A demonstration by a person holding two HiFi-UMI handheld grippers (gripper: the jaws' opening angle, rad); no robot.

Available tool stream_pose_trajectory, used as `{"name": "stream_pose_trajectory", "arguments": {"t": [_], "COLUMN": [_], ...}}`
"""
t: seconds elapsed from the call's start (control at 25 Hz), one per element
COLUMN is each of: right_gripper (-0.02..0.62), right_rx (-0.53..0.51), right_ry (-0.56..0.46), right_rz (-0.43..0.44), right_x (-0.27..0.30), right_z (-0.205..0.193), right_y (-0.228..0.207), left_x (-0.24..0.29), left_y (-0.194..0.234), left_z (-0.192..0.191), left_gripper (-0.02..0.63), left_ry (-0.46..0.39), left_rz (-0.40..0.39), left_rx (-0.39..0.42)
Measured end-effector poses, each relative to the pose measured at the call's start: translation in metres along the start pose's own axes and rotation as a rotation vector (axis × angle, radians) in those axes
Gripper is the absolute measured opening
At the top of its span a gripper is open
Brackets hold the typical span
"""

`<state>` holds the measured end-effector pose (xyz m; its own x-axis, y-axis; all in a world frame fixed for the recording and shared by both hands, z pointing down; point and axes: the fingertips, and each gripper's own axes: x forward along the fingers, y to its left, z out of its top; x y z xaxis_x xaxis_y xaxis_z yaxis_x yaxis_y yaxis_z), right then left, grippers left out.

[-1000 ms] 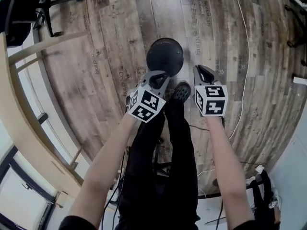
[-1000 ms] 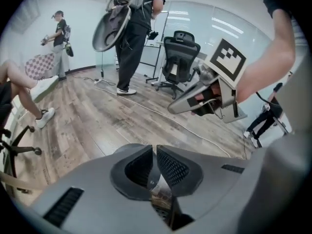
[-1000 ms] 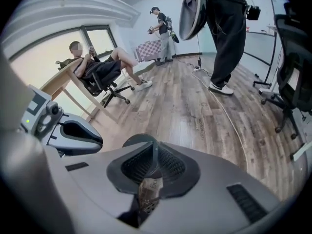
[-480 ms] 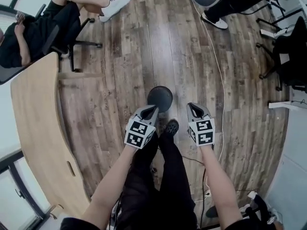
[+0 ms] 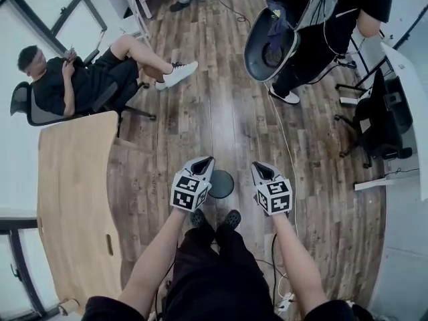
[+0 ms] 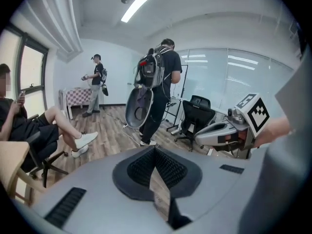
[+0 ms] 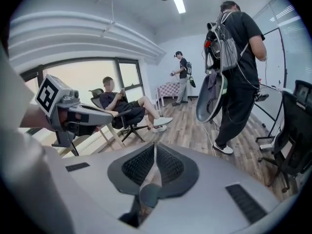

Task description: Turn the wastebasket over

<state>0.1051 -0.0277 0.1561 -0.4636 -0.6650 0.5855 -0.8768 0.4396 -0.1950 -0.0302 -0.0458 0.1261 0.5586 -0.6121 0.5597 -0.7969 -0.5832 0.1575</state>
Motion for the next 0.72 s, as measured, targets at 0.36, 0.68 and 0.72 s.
{"name": "stream_pose_trajectory", "arguments": {"t": [0.36,0.68,0.72], "right_gripper": [0.041,0.032,0.032], "right_rx": [-0.016,-0.092,-0.1], "right_ry": [-0.227,-0.313,-0.315], "right_rz": [-0.006,0.014,0.014], "right_x": [-0.048,-0.075,-0.077], "right_z": [0.122,0.165,0.166], "right_y": [0.002,0.02,0.022], "left_x": [-0.049,-0.072,-0.073], "left_y": [-0.007,-0.012,-0.012], "left_z": [0.103,0.14,0.141], "left_gripper": [0.017,0.017,0.017], "left_ry": [-0.193,-0.265,-0.268], "left_rz": [0.007,0.021,0.022], "left_rx": [0.052,0.099,0.1]}}
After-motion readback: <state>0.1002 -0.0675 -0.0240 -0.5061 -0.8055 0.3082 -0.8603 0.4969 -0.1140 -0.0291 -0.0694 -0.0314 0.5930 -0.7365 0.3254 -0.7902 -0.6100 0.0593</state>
